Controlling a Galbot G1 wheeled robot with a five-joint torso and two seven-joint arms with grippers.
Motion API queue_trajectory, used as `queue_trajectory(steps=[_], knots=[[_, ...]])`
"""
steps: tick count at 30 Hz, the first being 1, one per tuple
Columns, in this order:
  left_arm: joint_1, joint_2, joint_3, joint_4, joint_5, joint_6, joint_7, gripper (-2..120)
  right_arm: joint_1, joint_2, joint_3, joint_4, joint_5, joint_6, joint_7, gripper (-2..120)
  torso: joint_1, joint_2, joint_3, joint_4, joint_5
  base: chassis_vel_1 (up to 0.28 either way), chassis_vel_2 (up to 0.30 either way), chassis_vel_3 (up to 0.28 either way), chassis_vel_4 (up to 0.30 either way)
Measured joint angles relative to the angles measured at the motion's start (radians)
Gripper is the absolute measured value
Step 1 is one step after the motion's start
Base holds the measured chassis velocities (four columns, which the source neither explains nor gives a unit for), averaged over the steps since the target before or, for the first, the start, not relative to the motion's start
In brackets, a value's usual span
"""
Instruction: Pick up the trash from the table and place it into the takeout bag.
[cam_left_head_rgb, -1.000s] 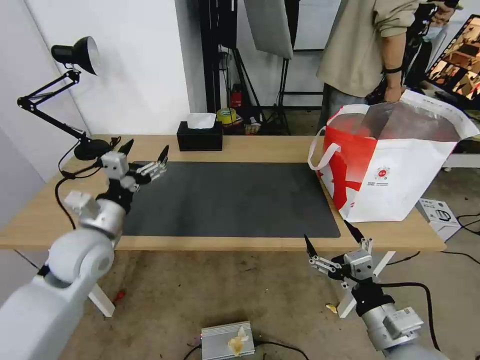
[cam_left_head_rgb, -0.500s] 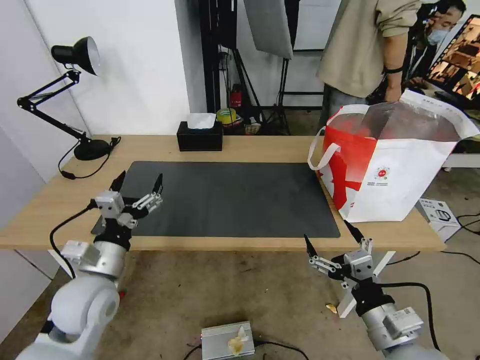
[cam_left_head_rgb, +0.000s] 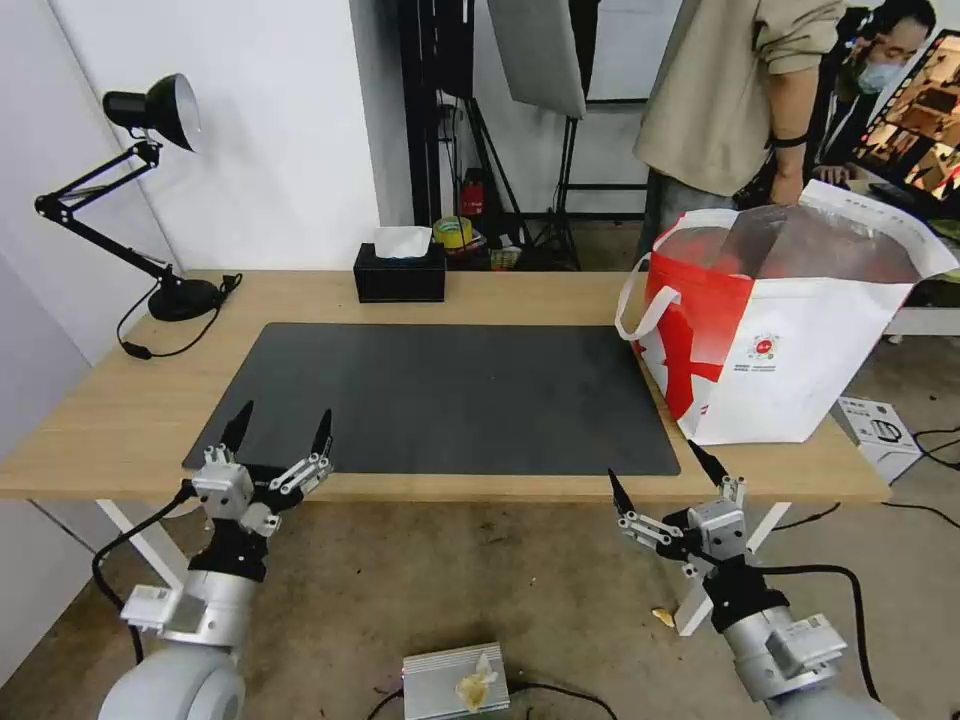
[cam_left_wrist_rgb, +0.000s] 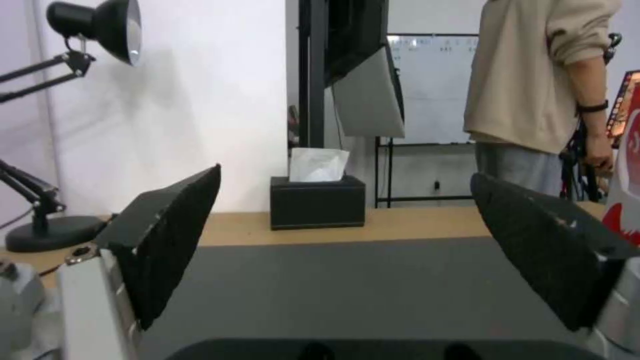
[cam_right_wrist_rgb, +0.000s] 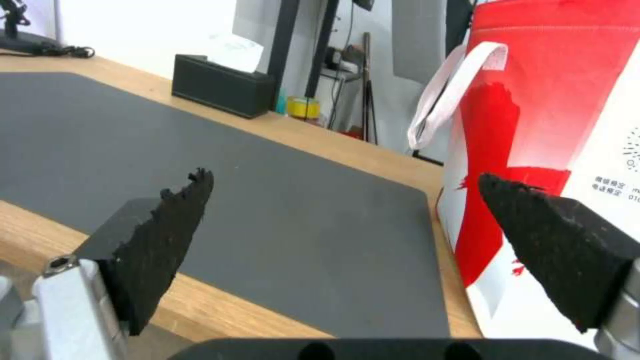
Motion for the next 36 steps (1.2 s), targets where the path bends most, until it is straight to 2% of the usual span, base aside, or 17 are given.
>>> queue_trajectory(steps=[9, 14, 22, 30, 36], knots=[[0.08, -0.052, -0.019, 0.023, 0.091, -0.105, 0.029, 100, 0.0, 0.0, 0.0, 0.0, 0.0, 0.0, 0.0, 100, 0.0, 0.0, 0.0, 0.0, 0.0, 0.0, 0.0, 0.0, 0.0], [0.111, -0.073, -0.025, 0.04, 0.104, -0.151, 0.033, 100, 0.0, 0.0, 0.0, 0.0, 0.0, 0.0, 0.0, 100, 0.0, 0.0, 0.0, 0.0002, 0.0, 0.0, 0.0, 0.0, 0.0], [0.116, -0.062, -0.041, 0.055, 0.096, -0.174, 0.042, 100, 0.0, 0.0, 0.0, 0.0, 0.0, 0.0, 0.0, 100, 0.0, 0.0, 0.0, 0.0001, 0.0, 0.0, 0.0, 0.0, 0.0], [0.125, -0.081, -0.026, 0.07, 0.13, -0.199, 0.055, 100, 0.0, 0.0, 0.0, 0.0, 0.0, 0.0, 0.0, 100, 0.0, 0.0, 0.0, 0.0002, -0.0001, 0.0, 0.0, 0.0, 0.0], [0.125, -0.077, -0.031, 0.091, 0.153, -0.228, 0.106, 100, 0.0, 0.0, 0.0, 0.0, 0.0, 0.0, 0.0, 100, 0.0, 0.0, 0.0, 0.0001, 0.0, 0.0, 0.0, 0.0, 0.0]])
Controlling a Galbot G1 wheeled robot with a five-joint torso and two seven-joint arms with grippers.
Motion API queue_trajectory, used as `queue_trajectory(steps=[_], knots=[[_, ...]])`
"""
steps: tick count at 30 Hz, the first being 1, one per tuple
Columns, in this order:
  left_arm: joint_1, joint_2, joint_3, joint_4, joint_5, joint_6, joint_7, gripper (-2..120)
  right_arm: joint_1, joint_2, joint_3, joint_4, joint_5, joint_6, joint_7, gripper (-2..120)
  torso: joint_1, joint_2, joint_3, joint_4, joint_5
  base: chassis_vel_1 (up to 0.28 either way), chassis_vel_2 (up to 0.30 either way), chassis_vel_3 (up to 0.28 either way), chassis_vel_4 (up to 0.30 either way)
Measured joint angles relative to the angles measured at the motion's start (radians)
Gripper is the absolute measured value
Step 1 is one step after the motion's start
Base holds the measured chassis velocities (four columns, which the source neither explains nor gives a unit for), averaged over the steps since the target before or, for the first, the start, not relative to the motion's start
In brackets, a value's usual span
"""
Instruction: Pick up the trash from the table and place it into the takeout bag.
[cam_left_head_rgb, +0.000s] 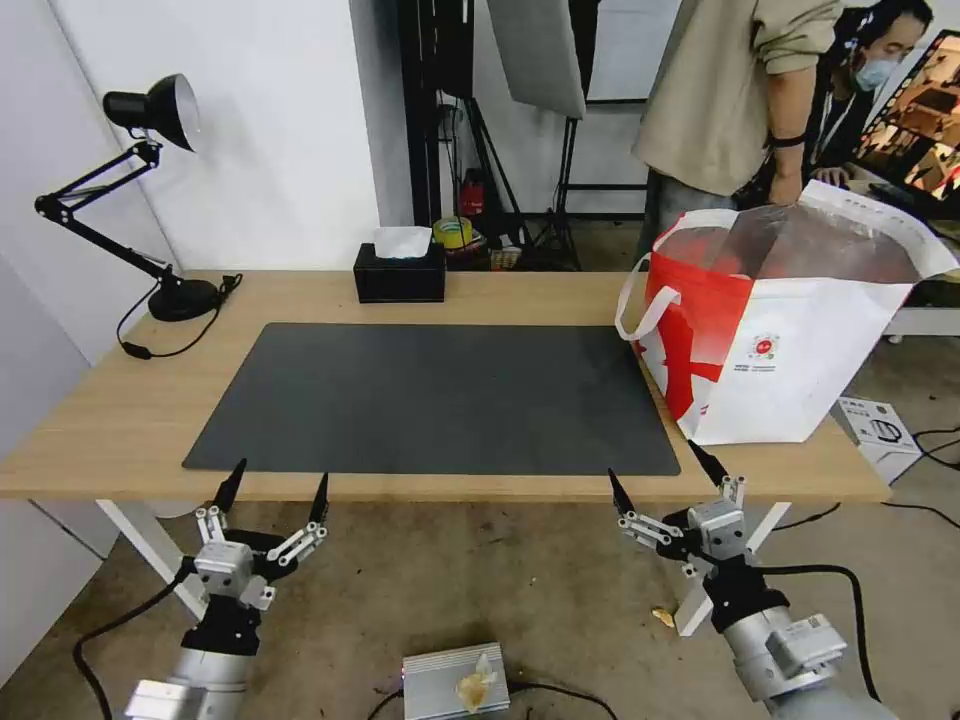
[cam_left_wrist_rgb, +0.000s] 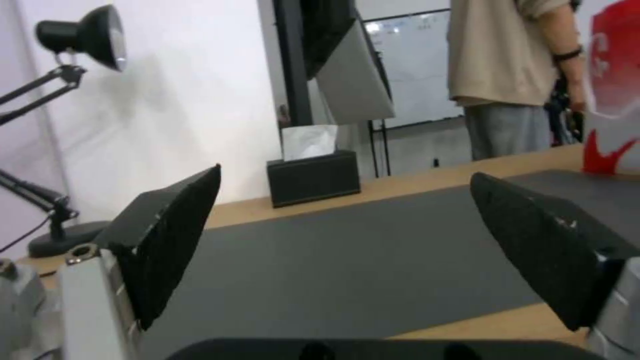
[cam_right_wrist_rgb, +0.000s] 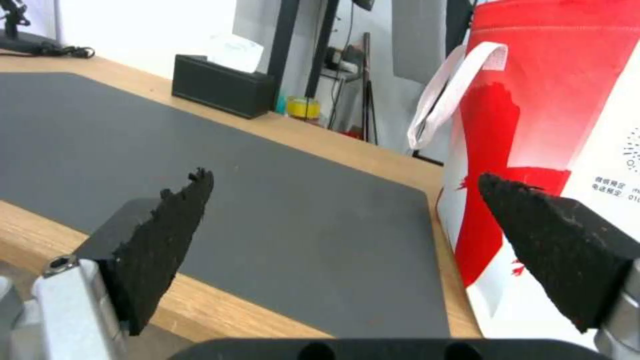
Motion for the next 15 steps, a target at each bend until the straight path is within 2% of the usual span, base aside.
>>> queue_trajectory(steps=[2, 15], knots=[[0.0, 0.002, 0.0, 0.006, 0.001, -0.012, 0.023, 100, 0.0, 0.0, 0.0, 0.0, 0.0, 0.0, 0.0, 100, 0.0, 0.0, 0.0, 0.0, 0.0, 0.0, 0.0, 0.0, 0.0], [-0.006, 0.003, 0.016, 0.023, 0.001, -0.021, 0.044, 100, 0.0, 0.0, 0.0, 0.0, 0.0, 0.0, 0.0, 100, 0.0, 0.0, 0.0, 0.0, 0.0, 0.0, 0.0, 0.0, 0.0]])
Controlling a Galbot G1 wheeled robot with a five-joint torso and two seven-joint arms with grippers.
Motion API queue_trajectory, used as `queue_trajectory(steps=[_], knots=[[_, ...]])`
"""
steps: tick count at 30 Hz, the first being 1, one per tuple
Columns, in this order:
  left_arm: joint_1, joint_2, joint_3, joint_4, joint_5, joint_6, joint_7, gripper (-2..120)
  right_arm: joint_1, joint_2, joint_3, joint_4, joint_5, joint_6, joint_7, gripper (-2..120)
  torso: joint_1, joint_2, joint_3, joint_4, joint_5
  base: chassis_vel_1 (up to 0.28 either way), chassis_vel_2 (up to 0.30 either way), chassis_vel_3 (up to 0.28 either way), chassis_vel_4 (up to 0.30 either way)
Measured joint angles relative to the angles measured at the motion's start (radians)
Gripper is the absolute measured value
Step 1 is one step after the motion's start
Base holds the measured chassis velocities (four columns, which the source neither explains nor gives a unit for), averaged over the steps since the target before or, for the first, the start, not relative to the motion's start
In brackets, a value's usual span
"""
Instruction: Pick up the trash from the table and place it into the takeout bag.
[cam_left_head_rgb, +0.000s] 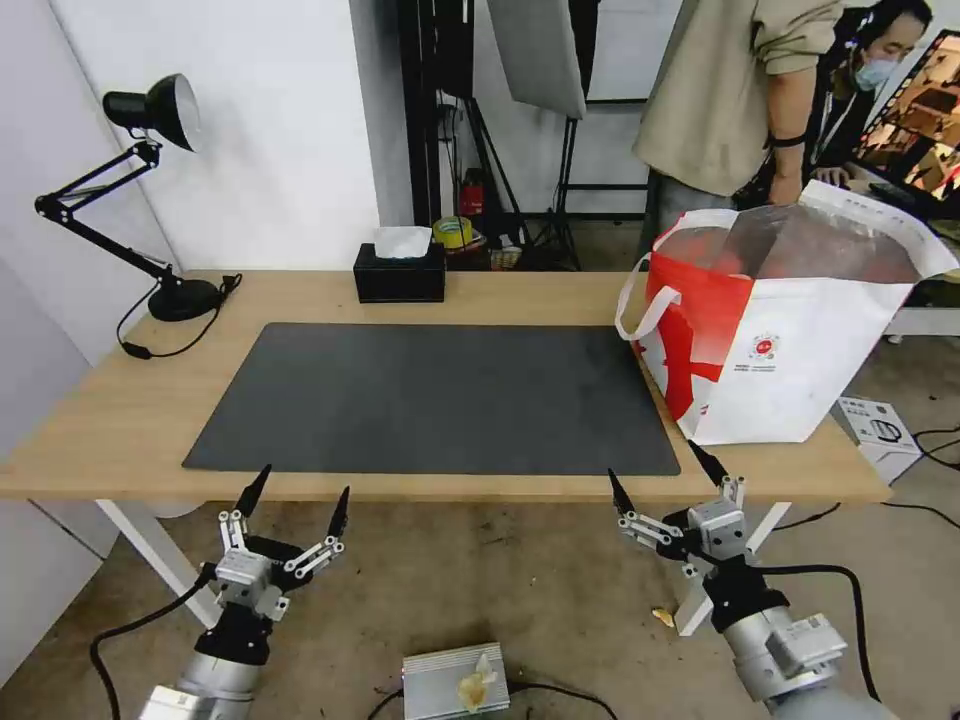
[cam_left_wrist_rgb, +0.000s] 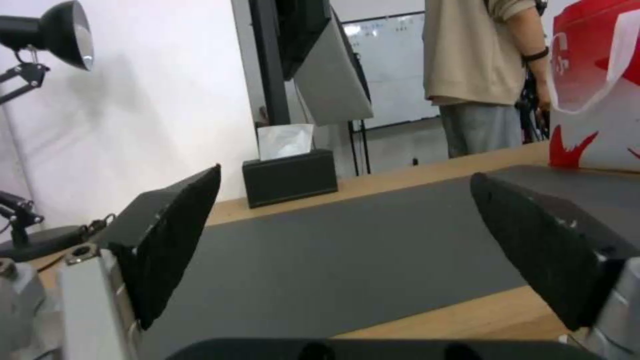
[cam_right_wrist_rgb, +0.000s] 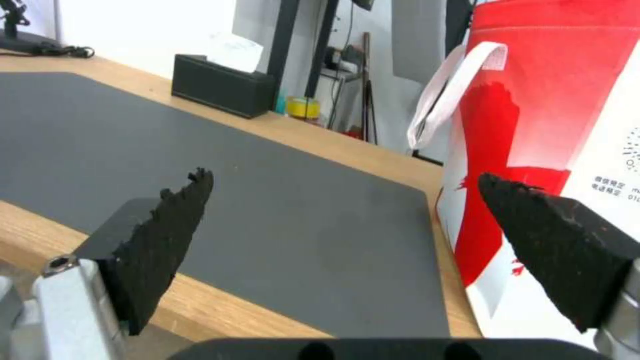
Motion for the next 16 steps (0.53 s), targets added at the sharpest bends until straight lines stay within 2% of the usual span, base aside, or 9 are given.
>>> queue_trajectory(steps=[16], knots=[[-0.003, 0.0, -0.001, 0.006, 0.008, 0.0, -0.005, 100, 0.0, 0.0, 0.0, 0.0, 0.0, 0.0, 0.0, 100, 0.0, 0.0, 0.0, 0.0, 0.0, 0.0, 0.0, 0.0, 0.0]])
